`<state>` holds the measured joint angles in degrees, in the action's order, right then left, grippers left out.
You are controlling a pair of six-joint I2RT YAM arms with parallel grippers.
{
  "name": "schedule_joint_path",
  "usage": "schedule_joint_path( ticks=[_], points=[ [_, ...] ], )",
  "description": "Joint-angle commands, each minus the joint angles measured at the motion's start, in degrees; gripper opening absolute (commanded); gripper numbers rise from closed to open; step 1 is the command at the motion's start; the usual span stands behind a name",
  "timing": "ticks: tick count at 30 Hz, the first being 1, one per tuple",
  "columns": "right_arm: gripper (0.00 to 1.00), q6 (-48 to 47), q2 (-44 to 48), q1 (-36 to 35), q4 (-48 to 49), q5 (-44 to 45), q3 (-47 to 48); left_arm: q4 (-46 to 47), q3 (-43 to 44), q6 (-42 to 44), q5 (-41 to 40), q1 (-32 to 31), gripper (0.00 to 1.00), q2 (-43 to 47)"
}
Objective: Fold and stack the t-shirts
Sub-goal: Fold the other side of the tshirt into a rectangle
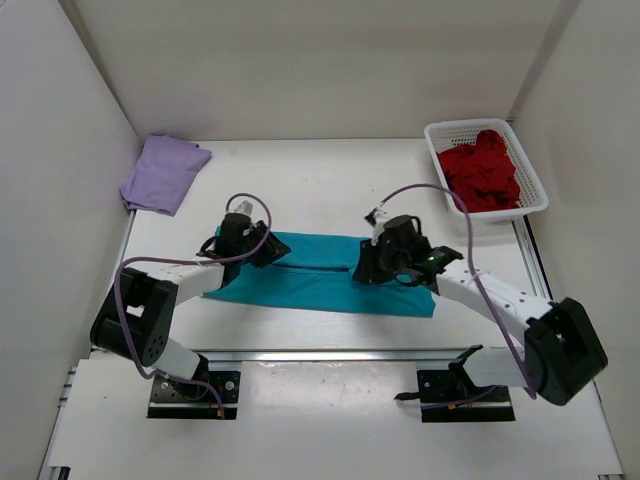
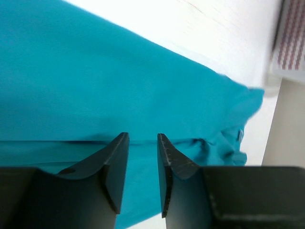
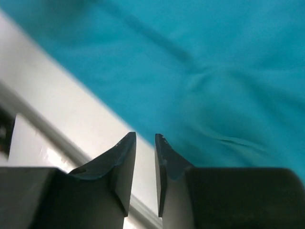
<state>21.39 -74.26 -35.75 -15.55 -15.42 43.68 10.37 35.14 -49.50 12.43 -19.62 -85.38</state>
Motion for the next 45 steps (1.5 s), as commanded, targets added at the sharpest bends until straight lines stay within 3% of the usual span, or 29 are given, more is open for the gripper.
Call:
schedule_joint_path(
  ticks=[1, 3, 5, 13, 22, 25, 30, 37, 39, 42, 43, 45],
  points=[
    [0.22, -0.65, 4.73, 6.99, -2.28, 5.83, 1.15, -1.94, 4.41, 2.12, -0.9, -8.82, 0.42, 1.8],
    [0.23, -0.47, 5.52, 10.86, -2.82, 9.87, -0.25, -0.1, 4.94, 0.46, -1.09, -14.55, 0.44, 0.49],
    [0.23, 0.75, 7.1, 14.97, -0.98, 8.58, -2.36, 2.36, 6.78, -1.73, -0.65, -19.3, 0.48, -2.84],
    [0.25, 4.54, 15.01, 25.28, 5.36, 1.36, -12.92, 8.7, 11.79, -9.29, 1.37, -24.41, 0.59, -11.99],
    [0.29, 5.24, 18.01, 28.19, 5.97, 0.22, -17.22, 13.89, 12.33, -15.01, 2.25, -26.44, 0.55, -17.53],
    [0.32, 5.51, 17.04, 29.42, 6.76, -0.13, -18.01, 14.5, 13.55, -15.72, 2.61, -26.88, 0.46, -18.41],
    [0.38, 5.85, 14.32, 27.67, 7.37, -2.15, -17.75, 16.0, 13.82, -17.04, 4.53, -26.35, 0.14, -18.24],
    [0.42, 6.83, 12.3, 25.9, 10.18, -5.75, -18.37, 15.99, 12.42, -18.09, 7.34, -25.47, 0.06, -16.31],
    [0.33, 7.09, 11.77, 25.9, 11.06, -5.94, -18.72, 16.52, 11.98, -18.62, 8.05, -25.38, 0.06, -16.31],
    [0.28, 6.48, 10.37, 25.73, 11.51, -4.27, -18.2, 17.05, 11.71, -19.06, 8.4, -25.12, 0.04, -16.66],
    [0.17, 6.3, 10.28, 25.64, 11.42, -4.09, -18.02, 17.05, 11.8, -19.15, 8.58, -24.68, 0.04, -16.4],
    [0.1, 5.86, 10.45, 25.55, 11.24, -2.87, -17.67, 17.57, 11.53, -19.67, 9.1, -24.68, 0.04, -16.57]
  ],
)
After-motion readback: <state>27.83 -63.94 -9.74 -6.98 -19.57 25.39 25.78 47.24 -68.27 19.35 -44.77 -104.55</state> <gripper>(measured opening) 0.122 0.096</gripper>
